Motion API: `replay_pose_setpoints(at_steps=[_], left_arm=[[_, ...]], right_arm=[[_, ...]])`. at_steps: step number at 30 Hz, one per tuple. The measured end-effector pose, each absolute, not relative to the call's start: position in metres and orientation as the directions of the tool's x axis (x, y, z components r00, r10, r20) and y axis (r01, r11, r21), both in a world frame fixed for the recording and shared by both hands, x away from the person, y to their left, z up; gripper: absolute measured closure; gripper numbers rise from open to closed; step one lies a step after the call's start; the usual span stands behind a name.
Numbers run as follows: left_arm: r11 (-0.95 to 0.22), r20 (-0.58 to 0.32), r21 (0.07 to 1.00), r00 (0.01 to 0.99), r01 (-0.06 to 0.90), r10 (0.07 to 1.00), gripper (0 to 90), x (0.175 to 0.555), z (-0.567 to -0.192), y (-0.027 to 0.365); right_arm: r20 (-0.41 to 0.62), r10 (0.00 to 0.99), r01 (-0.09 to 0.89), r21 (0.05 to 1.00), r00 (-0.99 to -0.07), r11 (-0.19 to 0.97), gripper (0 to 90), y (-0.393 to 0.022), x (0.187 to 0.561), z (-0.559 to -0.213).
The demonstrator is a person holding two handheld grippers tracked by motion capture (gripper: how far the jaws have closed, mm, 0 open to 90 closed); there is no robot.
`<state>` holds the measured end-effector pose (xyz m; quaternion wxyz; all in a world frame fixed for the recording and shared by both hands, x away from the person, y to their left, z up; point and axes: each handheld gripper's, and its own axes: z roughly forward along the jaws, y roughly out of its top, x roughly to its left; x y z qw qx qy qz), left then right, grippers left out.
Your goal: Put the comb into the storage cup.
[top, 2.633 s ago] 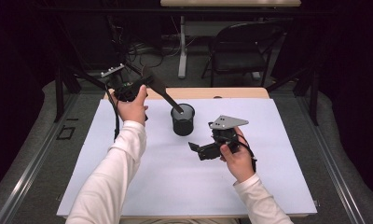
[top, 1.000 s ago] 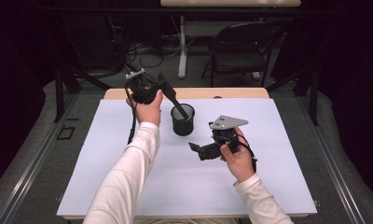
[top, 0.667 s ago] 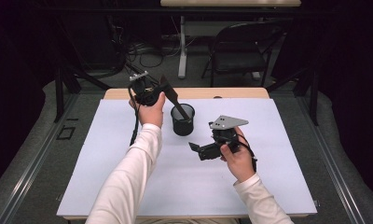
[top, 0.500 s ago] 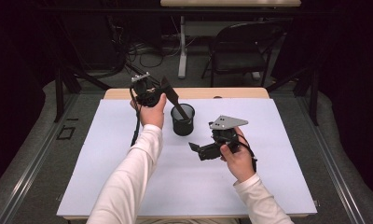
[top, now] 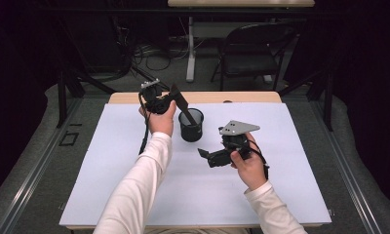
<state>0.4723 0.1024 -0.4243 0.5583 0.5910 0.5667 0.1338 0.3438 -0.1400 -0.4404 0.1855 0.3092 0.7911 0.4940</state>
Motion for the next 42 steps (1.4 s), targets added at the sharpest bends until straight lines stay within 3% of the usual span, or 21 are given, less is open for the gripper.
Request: replay_pose_setpoints(at_steps=[42], left_arm=[[0.301,-0.515,0.780,0.288,0.549,0.807,84.4,0.476,-0.446,0.106]], right_arm=[[0.010,0.669,0.304,0.896,-0.743,0.324,0.4,-0.138,0.343,-0.441]])
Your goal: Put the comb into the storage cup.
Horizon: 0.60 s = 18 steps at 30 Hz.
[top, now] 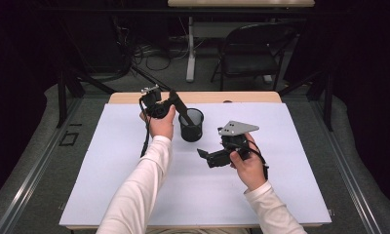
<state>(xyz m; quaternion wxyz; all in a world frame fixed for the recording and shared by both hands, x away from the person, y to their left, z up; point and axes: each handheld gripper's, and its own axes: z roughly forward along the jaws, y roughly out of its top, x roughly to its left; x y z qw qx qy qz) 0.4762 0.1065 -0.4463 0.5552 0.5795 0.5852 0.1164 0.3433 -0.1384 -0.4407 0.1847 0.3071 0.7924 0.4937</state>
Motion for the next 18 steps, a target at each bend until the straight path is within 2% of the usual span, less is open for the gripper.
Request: replay_pose_setpoints(at_steps=[18], left_arm=[[0.344,-0.546,0.753,0.241,0.561,0.802,84.2,0.478,-0.454,0.120]], right_arm=[[0.009,0.667,0.305,0.894,-0.745,0.329,0.8,-0.137,0.343,-0.441]])
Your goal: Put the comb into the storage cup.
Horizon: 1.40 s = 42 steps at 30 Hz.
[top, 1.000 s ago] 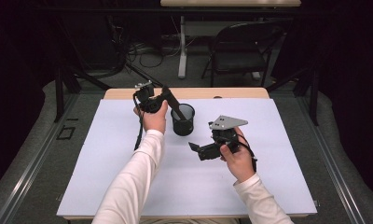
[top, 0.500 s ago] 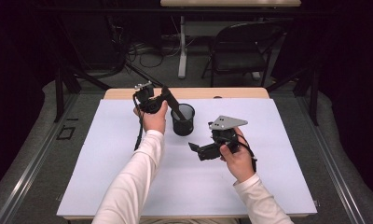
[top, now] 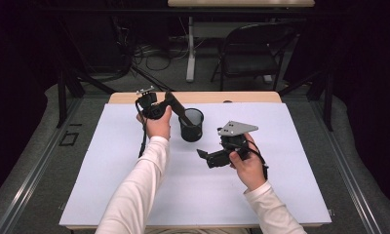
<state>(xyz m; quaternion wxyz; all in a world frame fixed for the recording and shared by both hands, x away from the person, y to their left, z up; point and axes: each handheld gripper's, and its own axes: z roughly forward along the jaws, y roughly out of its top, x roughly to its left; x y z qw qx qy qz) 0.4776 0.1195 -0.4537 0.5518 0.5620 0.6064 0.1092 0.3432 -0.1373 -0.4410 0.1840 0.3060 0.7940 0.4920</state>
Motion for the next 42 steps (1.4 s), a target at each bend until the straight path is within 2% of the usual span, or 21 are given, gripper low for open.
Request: replay_pose_setpoints(at_steps=[28,42], left_arm=[[0.359,-0.552,0.745,0.216,0.562,0.806,83.2,0.4775,-0.4578,0.1258],[0.356,-0.545,0.749,0.215,0.558,0.810,76.2,0.4771,-0.4556,0.1291]], right_arm=[[0.008,0.667,0.306,0.893,-0.745,0.331,1.0,-0.1363,0.3433,-0.4416],[0.006,0.667,0.304,0.893,-0.745,0.331,1.0,-0.1364,0.3435,-0.4416]])
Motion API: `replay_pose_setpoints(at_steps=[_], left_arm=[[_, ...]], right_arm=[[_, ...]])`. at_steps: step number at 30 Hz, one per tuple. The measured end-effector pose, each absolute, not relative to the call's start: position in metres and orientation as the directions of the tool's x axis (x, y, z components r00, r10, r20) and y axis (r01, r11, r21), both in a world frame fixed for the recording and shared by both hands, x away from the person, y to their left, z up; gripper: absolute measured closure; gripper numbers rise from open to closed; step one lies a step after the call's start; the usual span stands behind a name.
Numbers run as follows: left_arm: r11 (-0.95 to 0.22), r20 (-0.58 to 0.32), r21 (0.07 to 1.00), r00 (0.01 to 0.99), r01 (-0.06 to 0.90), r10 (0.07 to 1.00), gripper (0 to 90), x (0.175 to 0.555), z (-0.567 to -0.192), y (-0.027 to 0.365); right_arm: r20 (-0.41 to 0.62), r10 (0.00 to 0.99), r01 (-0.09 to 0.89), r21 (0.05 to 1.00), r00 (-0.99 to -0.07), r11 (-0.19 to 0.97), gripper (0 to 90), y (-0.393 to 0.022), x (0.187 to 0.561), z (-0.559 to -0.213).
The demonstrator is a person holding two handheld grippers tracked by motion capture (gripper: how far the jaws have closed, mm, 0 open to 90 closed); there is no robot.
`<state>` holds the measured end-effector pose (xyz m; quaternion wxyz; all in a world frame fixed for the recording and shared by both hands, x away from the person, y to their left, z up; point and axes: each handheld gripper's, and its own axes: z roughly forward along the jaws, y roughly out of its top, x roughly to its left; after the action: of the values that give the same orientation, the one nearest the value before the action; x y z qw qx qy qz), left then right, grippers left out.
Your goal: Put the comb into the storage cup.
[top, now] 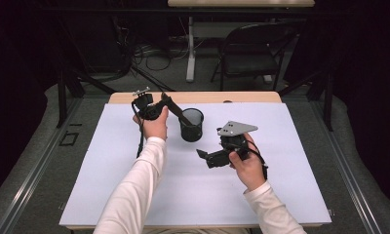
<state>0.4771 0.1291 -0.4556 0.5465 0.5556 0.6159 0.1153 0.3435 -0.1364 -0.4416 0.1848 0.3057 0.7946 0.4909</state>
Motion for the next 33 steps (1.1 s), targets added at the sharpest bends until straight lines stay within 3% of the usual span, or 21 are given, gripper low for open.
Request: replay_pose_setpoints(at_steps=[21,33], left_arm=[[0.357,-0.539,0.760,0.220,0.543,0.813,52.9,0.473,-0.448,0.136],[0.351,-0.537,0.766,0.236,0.538,0.810,44.0,0.469,-0.443,0.143]], right_arm=[[0.005,0.666,0.307,0.890,-0.746,0.337,1.0,-0.136,0.343,-0.442],[0.002,0.667,0.311,0.885,-0.745,0.345,1.0,-0.134,0.344,-0.444]])
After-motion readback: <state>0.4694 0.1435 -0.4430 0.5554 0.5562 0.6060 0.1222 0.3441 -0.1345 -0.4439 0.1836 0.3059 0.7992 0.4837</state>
